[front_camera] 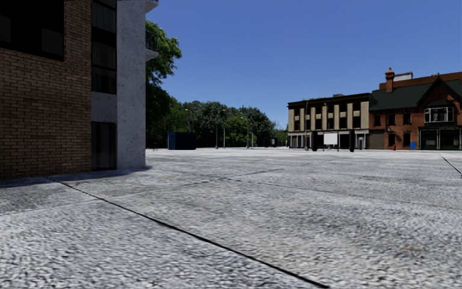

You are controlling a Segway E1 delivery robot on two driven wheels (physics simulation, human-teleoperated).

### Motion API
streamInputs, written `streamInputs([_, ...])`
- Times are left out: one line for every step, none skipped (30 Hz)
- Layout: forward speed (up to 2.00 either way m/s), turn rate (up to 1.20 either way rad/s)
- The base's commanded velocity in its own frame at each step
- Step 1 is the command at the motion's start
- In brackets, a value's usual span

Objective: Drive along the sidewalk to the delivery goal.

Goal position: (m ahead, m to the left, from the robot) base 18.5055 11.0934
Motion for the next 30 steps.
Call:
streamInputs([2.0,0.0])
streamInputs([2.0,0.0])
streamInputs([2.0,0.0])
streamInputs([2.0,0.0])
streamInputs([2.0,0.0])
streamInputs([2.0,0.0])
streamInputs([2.0,0.0])
streamInputs([2.0,0.0])
streamInputs([2.0,0.0])
streamInputs([2.0,0.0])
streamInputs([2.0,0.0])
streamInputs([2.0,0.0])
streamInputs([2.0,0.0])
streamInputs([2.0,0.0])
streamInputs([2.0,0.0])
streamInputs([2.0,0.0])
streamInputs([2.0,0.0])
streamInputs([2.0,0.0])
streamInputs([2.0,0.0])
streamInputs([2.0,0.0])
streamInputs([2.0,0.0])
streamInputs([2.0,0.0])
streamInputs([2.0,0.0])
streamInputs([2.0,0.0])
streamInputs([2.0,0.0])
streamInputs([2.0,0.0])
streamInputs([2.0,0.0])
streamInputs([2.0,0.0])
streamInputs([2.0,0.0])
streamInputs([2.0,0.0])
